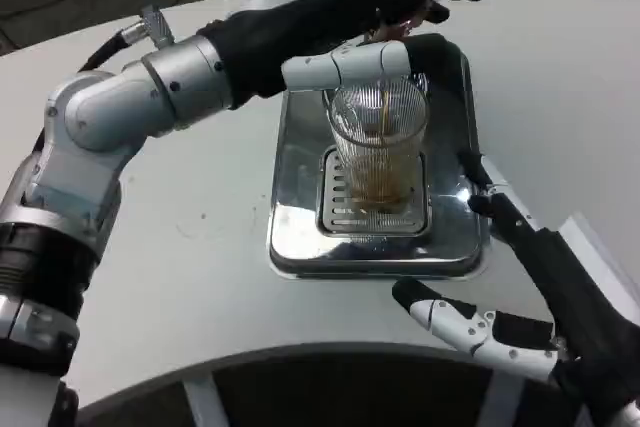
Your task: Grasp the cup under the faucet to collect the drink, then remove the cup.
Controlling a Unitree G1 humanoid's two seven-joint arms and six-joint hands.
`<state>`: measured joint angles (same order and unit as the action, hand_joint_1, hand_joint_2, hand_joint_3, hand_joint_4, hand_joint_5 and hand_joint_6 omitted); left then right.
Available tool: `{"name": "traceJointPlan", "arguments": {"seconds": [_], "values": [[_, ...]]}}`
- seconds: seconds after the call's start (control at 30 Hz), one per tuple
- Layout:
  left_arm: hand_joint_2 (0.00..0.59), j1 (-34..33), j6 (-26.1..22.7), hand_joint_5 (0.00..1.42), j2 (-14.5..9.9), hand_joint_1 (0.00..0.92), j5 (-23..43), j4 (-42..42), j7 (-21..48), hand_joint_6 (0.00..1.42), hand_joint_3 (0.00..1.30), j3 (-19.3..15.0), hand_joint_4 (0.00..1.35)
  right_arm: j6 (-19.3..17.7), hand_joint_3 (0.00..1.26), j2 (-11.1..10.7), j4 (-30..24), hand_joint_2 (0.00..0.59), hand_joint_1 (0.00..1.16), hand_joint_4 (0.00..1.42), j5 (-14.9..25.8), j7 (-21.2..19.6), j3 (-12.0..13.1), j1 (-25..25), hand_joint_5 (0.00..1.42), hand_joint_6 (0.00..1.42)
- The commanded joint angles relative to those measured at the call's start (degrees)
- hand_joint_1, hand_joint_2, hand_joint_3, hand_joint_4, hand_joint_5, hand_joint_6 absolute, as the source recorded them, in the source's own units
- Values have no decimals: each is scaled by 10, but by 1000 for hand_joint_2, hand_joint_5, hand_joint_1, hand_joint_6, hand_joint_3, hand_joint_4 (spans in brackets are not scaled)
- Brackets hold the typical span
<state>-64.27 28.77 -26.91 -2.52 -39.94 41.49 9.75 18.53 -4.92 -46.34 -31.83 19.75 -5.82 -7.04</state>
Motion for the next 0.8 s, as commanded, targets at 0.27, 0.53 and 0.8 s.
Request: {"name": "traceJointPlan", "arguments": {"seconds": [0.27,0.53,0.8], "values": [[76,25,-17,107,-14,0,-25,-4,19,29,137,13,36,-7,0,9,81,244,718,0,8,-85,-23,64,50,39],[78,24,-19,107,-13,0,-24,-5,19,28,137,12,36,5,0,13,131,244,720,0,12,-116,-25,112,28,4],[79,22,-19,108,-11,0,-22,-11,16,28,137,9,36,-7,0,11,193,244,720,0,29,-144,-22,156,28,2]]}}
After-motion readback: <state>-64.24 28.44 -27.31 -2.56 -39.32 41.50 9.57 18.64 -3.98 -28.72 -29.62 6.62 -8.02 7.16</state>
